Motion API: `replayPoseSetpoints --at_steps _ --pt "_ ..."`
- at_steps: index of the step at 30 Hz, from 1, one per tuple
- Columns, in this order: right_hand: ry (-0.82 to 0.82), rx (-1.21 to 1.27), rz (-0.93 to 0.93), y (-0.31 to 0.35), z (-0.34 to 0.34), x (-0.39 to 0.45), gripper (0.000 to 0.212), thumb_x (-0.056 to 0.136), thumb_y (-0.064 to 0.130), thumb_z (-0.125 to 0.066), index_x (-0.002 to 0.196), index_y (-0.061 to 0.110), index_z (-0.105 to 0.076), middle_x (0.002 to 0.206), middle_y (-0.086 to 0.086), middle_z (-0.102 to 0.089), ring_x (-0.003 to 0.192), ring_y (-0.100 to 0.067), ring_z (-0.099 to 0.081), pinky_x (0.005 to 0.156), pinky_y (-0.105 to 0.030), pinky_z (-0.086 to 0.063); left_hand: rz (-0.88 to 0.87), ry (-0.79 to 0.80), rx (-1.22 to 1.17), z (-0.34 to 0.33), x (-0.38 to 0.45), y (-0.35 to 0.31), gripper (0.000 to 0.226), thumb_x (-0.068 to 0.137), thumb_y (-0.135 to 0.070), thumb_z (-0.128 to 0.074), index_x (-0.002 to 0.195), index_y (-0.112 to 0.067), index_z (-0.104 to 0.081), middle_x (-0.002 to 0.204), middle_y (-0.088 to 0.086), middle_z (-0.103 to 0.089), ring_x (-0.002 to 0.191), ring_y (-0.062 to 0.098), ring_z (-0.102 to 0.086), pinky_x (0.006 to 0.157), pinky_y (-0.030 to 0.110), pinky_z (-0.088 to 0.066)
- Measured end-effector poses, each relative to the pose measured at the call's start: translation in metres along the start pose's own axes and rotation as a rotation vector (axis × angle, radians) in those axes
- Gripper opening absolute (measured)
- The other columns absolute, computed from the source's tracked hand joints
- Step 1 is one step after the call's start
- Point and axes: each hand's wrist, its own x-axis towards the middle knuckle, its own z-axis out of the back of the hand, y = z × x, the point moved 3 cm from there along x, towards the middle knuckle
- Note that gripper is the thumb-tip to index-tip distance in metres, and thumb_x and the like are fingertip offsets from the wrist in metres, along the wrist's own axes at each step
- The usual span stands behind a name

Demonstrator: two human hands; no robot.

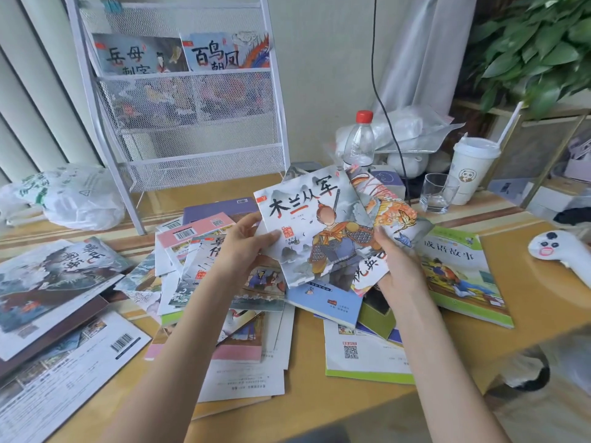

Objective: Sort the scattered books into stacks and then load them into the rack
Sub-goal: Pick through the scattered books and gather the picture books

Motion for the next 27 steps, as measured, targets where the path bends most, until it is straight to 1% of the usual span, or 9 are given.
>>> replayPoseSetpoints --at_steps 3,5,8,11,13,18,21,24,27 --pt "0.004 0.068 -0.036 0.001 -0.004 -0.003 0.011 0.086 0.020 -0.068 0.091 0.010 -0.067 0.085 -0.008 -0.073 0.068 -0.021 -0.071 0.063 -0.035 -0.057 -0.003 -0.022 -0.013 -0.003 0.001 0.006 0.033 0.090 0.002 -0.057 0.119 -0.012 -0.056 0.093 0.006 -0.068 0.062 0.015 -0.068 0.046 0.027 -0.054" --pt "0.005 0.111 -0.039 0.000 -0.008 -0.005 0.011 0.087 0.021 -0.067 0.091 0.011 -0.068 0.085 -0.008 -0.073 0.072 -0.021 -0.072 0.068 -0.036 -0.057 -0.006 -0.049 0.004 -0.008 0.000 0.011 0.037 0.094 -0.002 -0.053 0.127 -0.018 -0.052 0.082 0.006 -0.064 0.055 0.014 -0.063 0.047 0.027 -0.050" --pt "0.063 0.143 -0.070 -0.005 -0.017 -0.008 0.028 0.089 0.030 -0.061 0.110 0.010 -0.066 0.101 -0.011 -0.072 0.088 -0.026 -0.070 0.079 -0.040 -0.055 0.007 -0.082 -0.079 -0.013 0.000 0.018 0.043 0.097 0.000 -0.044 0.136 -0.019 -0.044 0.077 0.009 -0.051 0.046 0.008 -0.051 0.042 0.019 -0.042" --pt "0.135 0.183 -0.100 -0.005 -0.020 -0.011 0.036 0.091 0.047 -0.051 0.106 0.018 -0.066 0.094 -0.006 -0.074 0.088 -0.025 -0.069 0.075 -0.037 -0.055 -0.017 -0.074 -0.191 -0.014 -0.001 0.019 0.046 0.096 0.006 -0.041 0.138 -0.015 -0.043 0.088 0.009 -0.058 0.065 0.015 -0.053 0.047 0.018 -0.047" --pt "0.181 0.225 -0.060 0.002 -0.015 -0.008 0.046 0.091 0.054 -0.045 0.114 0.020 -0.065 0.106 -0.006 -0.072 0.099 -0.025 -0.068 0.083 -0.038 -0.053 -0.048 -0.048 -0.208 -0.010 -0.001 0.013 0.048 0.094 0.013 -0.038 0.134 -0.012 -0.047 0.095 0.008 -0.064 0.072 0.018 -0.060 0.051 0.021 -0.052" --pt "0.149 0.020 -0.054 0.007 -0.012 -0.007 0.061 0.065 0.047 -0.074 0.117 0.016 -0.062 0.108 -0.007 -0.071 0.104 -0.024 -0.066 0.093 -0.046 -0.050 -0.081 -0.069 -0.221 0.005 0.006 0.003 0.068 0.082 0.023 -0.046 0.135 -0.020 -0.051 0.134 0.018 -0.050 0.080 0.017 -0.069 0.063 0.023 -0.057" --pt "0.044 -0.096 -0.057 -0.008 -0.012 -0.003 0.104 0.039 0.061 -0.088 0.128 0.022 -0.053 0.122 -0.004 -0.064 0.115 -0.026 -0.059 0.097 -0.055 -0.045 -0.011 -0.092 -0.319 -0.006 0.003 0.006 0.064 0.083 0.018 -0.051 0.138 -0.013 -0.043 0.137 0.022 -0.047 0.075 0.022 -0.070 0.051 0.026 -0.055" --pt "0.098 0.023 -0.043 -0.015 -0.015 -0.002 0.078 0.057 0.055 -0.082 0.123 0.019 -0.060 0.116 -0.006 -0.068 0.109 -0.027 -0.063 0.092 -0.053 -0.050 -0.005 -0.164 -0.102 -0.010 0.002 0.010 0.064 0.083 -0.007 -0.069 0.139 -0.007 -0.037 0.125 0.013 -0.059 0.078 0.017 -0.067 0.053 0.024 -0.052" --pt "0.186 0.023 -0.055 -0.018 -0.019 -0.003 0.060 0.071 0.051 -0.071 0.121 0.019 -0.063 0.114 -0.007 -0.069 0.106 -0.025 -0.065 0.093 -0.050 -0.050 0.037 -0.065 0.119 -0.016 -0.003 0.011 0.044 0.078 -0.027 -0.077 0.110 -0.005 -0.056 0.087 0.007 -0.071 0.046 0.006 -0.059 0.040 0.017 -0.042"
